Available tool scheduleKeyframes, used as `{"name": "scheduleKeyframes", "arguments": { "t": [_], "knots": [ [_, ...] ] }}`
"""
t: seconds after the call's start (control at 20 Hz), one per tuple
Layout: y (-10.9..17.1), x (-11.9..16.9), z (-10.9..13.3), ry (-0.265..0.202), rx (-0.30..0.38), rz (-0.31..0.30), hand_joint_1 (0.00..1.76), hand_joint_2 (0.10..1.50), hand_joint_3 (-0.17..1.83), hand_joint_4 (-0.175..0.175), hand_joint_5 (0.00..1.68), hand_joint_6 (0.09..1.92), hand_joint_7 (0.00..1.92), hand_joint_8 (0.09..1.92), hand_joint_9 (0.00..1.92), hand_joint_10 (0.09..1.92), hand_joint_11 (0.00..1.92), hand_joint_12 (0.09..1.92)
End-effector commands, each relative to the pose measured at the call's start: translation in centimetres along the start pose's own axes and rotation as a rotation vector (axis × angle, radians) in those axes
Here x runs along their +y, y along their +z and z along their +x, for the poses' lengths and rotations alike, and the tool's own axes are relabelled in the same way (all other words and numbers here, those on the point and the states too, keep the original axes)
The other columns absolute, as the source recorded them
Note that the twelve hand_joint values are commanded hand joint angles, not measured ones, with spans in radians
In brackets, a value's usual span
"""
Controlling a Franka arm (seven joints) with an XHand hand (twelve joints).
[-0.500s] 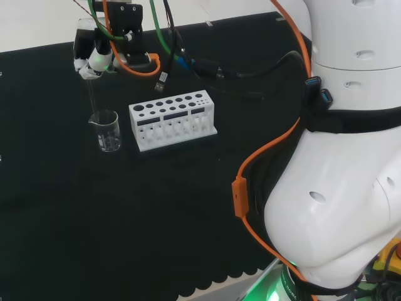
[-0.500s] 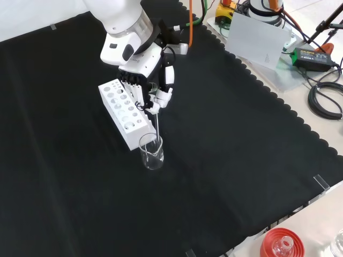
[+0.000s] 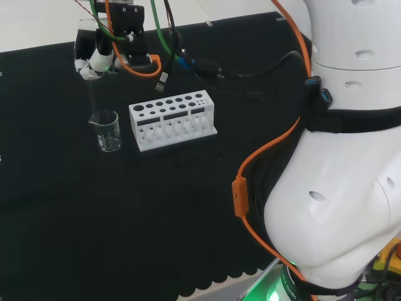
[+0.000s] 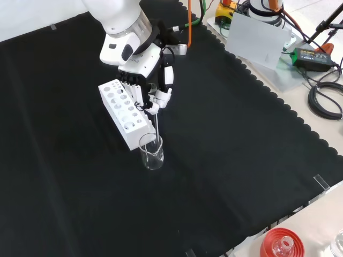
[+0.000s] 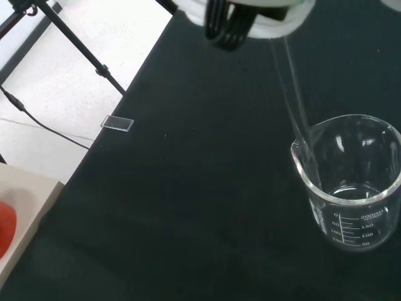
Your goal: Put the glass rod back on the white test tube rack.
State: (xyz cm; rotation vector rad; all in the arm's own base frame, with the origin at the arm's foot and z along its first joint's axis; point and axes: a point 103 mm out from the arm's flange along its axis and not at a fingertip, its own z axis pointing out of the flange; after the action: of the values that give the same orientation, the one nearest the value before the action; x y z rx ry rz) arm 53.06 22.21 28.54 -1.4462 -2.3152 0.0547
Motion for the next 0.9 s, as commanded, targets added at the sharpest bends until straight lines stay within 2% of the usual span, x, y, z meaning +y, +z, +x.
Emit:
{"name": "scheduleKeyframes", "arguments": {
  "t": [0.05,0.4,0.6,0.75,0.9],
  "knots": [
    [0.0,0.0,-0.1,-0.001,0.002,-0.002,1.30,0.81,0.51,-0.175,1.05,0.71,1.20,1.02,1.76,0.56,1.61,0.72],
    [-0.2,-0.1,-0.5,0.002,0.014,-0.017,1.30,0.81,0.51,-0.175,1.05,0.71,1.20,1.02,1.76,0.56,1.62,0.72],
    [-1.5,-1.1,-1.3,0.011,0.012,-0.037,1.30,0.81,0.51,-0.175,1.05,0.71,1.20,1.02,1.76,0.56,1.62,0.72],
    [-2.6,-1.2,0.5,0.031,-0.016,-0.034,1.30,0.80,0.51,-0.175,1.05,0.71,1.20,1.02,1.76,0.56,1.62,0.72],
    [-2.9,-1.5,-0.2,0.031,-0.012,-0.044,1.30,0.80,0.51,-0.175,1.06,0.71,1.20,1.02,1.76,0.56,1.62,0.72]
  ]
}}
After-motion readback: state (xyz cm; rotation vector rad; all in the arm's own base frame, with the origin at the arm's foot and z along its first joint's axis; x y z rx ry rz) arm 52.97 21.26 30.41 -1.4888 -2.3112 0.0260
